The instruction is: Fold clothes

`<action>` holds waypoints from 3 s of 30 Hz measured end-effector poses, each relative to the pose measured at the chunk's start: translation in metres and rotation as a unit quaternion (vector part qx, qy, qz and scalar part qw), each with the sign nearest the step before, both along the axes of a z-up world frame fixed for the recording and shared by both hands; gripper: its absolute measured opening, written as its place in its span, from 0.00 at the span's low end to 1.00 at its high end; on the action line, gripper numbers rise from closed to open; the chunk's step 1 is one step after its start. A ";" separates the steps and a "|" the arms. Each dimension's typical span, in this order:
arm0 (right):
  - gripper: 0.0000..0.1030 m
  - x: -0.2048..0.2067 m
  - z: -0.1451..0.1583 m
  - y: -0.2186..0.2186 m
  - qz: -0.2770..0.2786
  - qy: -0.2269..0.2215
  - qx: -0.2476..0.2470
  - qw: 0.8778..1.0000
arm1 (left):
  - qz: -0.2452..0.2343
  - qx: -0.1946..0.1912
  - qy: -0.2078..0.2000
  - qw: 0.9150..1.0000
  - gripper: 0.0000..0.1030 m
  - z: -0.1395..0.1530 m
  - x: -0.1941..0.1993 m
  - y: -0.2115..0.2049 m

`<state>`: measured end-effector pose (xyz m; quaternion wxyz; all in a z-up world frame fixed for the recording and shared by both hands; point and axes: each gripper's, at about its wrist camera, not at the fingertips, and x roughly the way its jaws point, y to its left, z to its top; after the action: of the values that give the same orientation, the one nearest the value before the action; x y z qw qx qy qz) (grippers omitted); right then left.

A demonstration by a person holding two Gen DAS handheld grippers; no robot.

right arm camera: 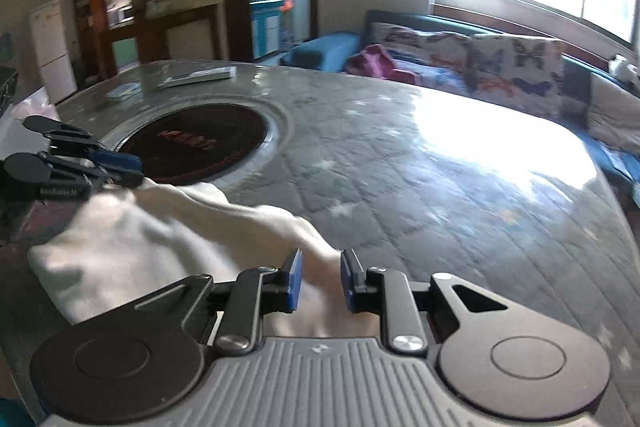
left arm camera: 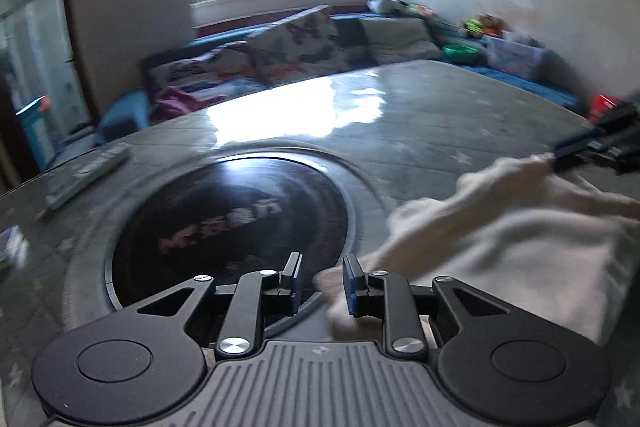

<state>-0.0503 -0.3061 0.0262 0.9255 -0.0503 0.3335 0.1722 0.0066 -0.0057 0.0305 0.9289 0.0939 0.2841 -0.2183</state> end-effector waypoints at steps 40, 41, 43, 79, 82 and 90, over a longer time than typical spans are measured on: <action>0.12 0.017 -0.002 0.034 0.000 -0.024 0.023 0.999 | -0.005 -0.075 0.054 0.996 0.35 0.007 -0.007 -0.055; 0.12 0.021 -0.003 0.039 0.007 -0.022 0.022 1.000 | -0.005 -0.076 0.058 0.995 0.35 0.006 -0.003 -0.057; 0.12 0.027 -0.006 0.044 0.012 -0.015 0.024 1.000 | -0.003 -0.078 0.066 0.995 0.35 0.003 0.004 -0.060; 0.28 -0.037 -0.012 0.080 0.110 -0.013 -0.019 0.994 | -0.017 -0.090 0.037 0.995 0.37 0.005 -0.071 -0.034; 0.29 -0.051 -0.013 0.082 0.118 -0.022 -0.028 0.992 | -0.021 -0.083 0.036 0.996 0.36 0.000 -0.084 -0.033; 0.36 -0.081 -0.017 0.083 0.134 -0.036 -0.041 0.990 | -0.010 -0.072 0.016 0.997 0.38 -0.006 -0.098 -0.020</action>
<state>-0.1309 -0.2229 0.0088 0.9027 -0.1386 0.2971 0.2785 -0.0917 -0.0258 0.0249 0.9264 0.0266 0.2811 -0.2490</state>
